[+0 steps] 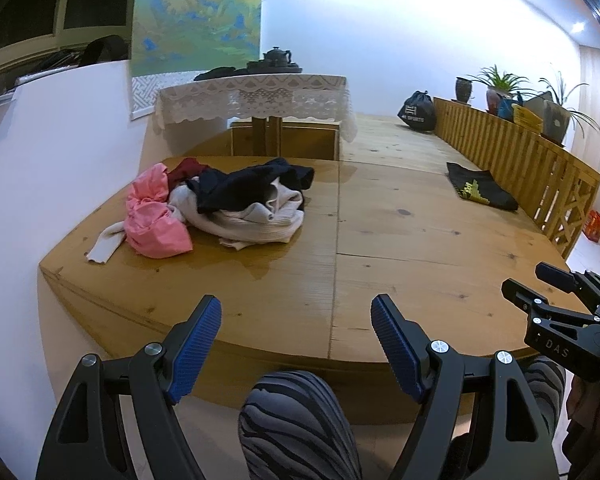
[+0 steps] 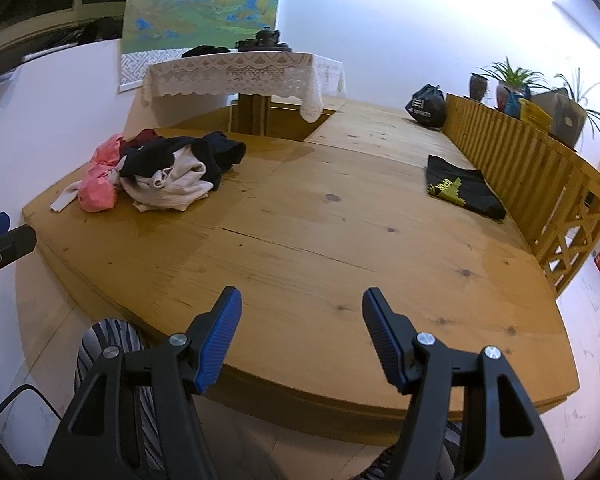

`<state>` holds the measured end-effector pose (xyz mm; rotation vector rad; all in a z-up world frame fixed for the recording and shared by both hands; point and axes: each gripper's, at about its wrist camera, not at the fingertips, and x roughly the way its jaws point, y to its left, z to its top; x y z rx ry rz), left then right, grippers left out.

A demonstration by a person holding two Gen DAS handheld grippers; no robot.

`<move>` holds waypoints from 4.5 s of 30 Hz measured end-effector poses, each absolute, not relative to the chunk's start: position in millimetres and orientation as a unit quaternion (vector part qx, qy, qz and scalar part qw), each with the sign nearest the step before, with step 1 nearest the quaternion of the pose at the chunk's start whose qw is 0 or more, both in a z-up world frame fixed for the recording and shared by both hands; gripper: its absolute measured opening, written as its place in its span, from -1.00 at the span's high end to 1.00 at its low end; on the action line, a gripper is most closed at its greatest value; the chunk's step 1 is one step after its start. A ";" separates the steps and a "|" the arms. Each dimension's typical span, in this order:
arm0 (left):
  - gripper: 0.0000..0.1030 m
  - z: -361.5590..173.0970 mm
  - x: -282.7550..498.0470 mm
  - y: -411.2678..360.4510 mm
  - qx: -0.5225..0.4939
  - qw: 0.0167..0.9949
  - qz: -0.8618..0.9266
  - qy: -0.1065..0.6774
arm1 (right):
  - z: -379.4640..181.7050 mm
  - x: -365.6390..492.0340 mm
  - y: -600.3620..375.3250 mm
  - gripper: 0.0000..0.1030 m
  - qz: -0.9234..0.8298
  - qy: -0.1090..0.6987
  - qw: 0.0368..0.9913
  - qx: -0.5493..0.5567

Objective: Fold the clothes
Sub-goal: 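Move both grippers toward the pile of clothes on the table, then grasp the pink hoodie with the left gripper while the right gripper grasps it too, then lift the pink hoodie with both grippers and carry it onto the open table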

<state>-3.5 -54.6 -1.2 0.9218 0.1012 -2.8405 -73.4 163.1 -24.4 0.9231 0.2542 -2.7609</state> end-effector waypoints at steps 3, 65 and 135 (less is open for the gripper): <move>-0.47 -3.0 -7.0 -65.4 0.309 0.087 -0.946 0.037 | -25.4 -79.3 150.9 -0.21 -0.937 0.093 0.120 0.314; -0.47 -94.5 -244.2 -448.5 0.374 0.155 -0.909 0.102 | -114.8 -274.9 -269.4 -0.21 -0.801 0.203 0.414 0.382; 0.75 44.3 -252.5 -4.1 0.387 -0.292 -0.873 -0.050 | 21.0 -223.3 269.8 0.85 -0.920 0.098 0.040 0.377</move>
